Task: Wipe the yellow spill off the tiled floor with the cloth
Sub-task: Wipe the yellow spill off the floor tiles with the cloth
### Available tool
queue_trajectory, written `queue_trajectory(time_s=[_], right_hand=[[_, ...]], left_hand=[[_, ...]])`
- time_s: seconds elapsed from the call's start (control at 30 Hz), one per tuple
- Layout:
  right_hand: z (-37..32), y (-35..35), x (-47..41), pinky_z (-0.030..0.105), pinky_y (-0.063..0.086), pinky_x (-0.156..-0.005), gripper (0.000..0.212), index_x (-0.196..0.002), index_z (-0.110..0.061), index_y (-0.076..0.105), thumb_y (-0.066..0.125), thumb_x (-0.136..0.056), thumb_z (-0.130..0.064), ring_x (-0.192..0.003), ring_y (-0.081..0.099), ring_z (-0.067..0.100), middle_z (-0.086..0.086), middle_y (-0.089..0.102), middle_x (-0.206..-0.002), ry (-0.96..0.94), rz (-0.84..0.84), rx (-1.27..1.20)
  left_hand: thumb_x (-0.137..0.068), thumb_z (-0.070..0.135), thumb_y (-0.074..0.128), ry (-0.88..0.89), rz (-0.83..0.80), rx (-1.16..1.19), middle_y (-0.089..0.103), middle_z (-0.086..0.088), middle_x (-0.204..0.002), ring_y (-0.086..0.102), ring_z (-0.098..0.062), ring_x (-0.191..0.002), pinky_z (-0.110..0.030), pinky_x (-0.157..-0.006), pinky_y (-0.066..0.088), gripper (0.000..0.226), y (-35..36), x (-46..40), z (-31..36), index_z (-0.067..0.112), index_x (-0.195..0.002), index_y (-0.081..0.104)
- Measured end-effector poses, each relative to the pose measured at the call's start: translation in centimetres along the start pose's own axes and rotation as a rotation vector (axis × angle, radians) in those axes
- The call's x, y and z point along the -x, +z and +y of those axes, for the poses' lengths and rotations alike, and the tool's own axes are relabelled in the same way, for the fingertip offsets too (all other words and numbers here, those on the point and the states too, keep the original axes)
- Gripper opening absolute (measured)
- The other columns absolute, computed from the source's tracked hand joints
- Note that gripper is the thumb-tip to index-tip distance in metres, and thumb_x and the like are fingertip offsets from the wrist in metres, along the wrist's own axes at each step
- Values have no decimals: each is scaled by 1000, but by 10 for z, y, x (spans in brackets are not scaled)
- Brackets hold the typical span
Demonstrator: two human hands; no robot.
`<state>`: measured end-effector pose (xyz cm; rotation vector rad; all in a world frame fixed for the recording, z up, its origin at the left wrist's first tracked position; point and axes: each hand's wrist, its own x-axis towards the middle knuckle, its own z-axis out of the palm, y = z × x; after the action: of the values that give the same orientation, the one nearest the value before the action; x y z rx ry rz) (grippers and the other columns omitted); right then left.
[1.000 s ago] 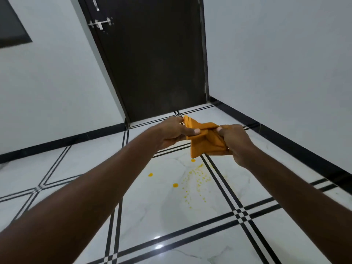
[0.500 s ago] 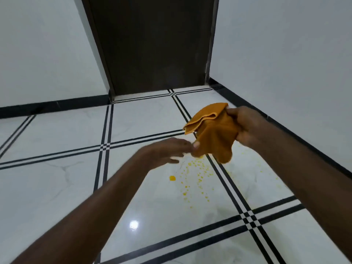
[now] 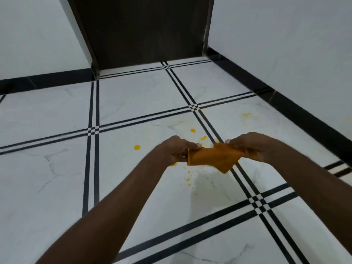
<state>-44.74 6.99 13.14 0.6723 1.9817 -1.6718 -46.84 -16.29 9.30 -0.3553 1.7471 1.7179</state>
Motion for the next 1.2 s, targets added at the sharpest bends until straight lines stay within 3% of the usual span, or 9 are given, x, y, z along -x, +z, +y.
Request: queue_trajectory(time_s=[0.1,0.2,0.33,0.47,0.6,0.8,1.0,1.13,1.2], right_hand=[[23,-2,-4,16,57,-59,32,-117,-1,63,76,-89,-6,-91,69,16,14,68,-113,-22,-49,159],[40,1,-4,22,58,-69,50,-127,-7,62,84,-82,-8,-97,69,22,18,67,-119,-77,-92,364],[55,10,-10,40,54,-99,40,-110,-18,76,91,-74,-16,-109,65,23,7,69,-118,-135,-144,584],[63,14,-10,29,49,-88,23,-96,-12,80,89,-75,-12,-103,67,18,6,76,-104,-180,-175,607],[60,20,-16,22,42,-68,10,-88,-15,81,85,-79,-13,-87,63,16,1,74,-86,-336,22,712],[47,24,-20,28,44,-78,15,-101,-25,81,76,-88,-23,-87,67,21,1,77,-91,-677,377,786],[148,54,-14,35,53,-69,11,-96,-19,77,69,-90,-15,-82,69,33,8,75,-85,-633,424,969],[239,93,-10,33,46,-58,30,-61,-19,49,71,-74,-4,-63,55,25,3,54,-63,-481,267,1137],[259,110,-22,40,52,-71,12,-80,-13,64,75,-75,-11,-79,61,30,10,66,-82,-608,288,1176]], left_hand=[[-76,3,85,-7,27,-58,69,-20,-115,70,-29,-105,-35,-81,60,43,-1,-4,-11,-10,-107,57],[-75,0,85,-8,-18,-200,61,-16,-127,64,-28,-115,-35,-96,57,63,-6,2,-17,-3,-129,53],[-72,7,88,97,27,-541,65,-11,-126,61,-27,-117,-38,-103,53,53,-8,3,-28,4,-121,70],[-73,13,87,195,124,-644,74,-8,-110,62,-20,-108,-26,-83,51,29,-12,1,-36,7,-100,81],[-74,17,87,328,223,-696,75,0,-87,64,-8,-86,-16,-64,45,21,-14,1,-32,11,-94,83],[-79,20,82,609,341,-663,74,9,-75,64,4,-72,-3,-62,42,8,-22,6,-26,20,-87,81],[-83,14,78,584,312,-794,79,6,-97,70,-10,-87,-29,-89,55,18,-24,0,-120,23,-98,82],[-93,18,61,381,89,-1132,76,6,-110,66,-17,-103,-39,-97,51,24,-32,-6,-211,27,-108,78],[-95,19,58,410,203,-1149,74,2,-112,64,-20,-105,-35,-95,50,25,-43,-9,-224,24,-113,75]])
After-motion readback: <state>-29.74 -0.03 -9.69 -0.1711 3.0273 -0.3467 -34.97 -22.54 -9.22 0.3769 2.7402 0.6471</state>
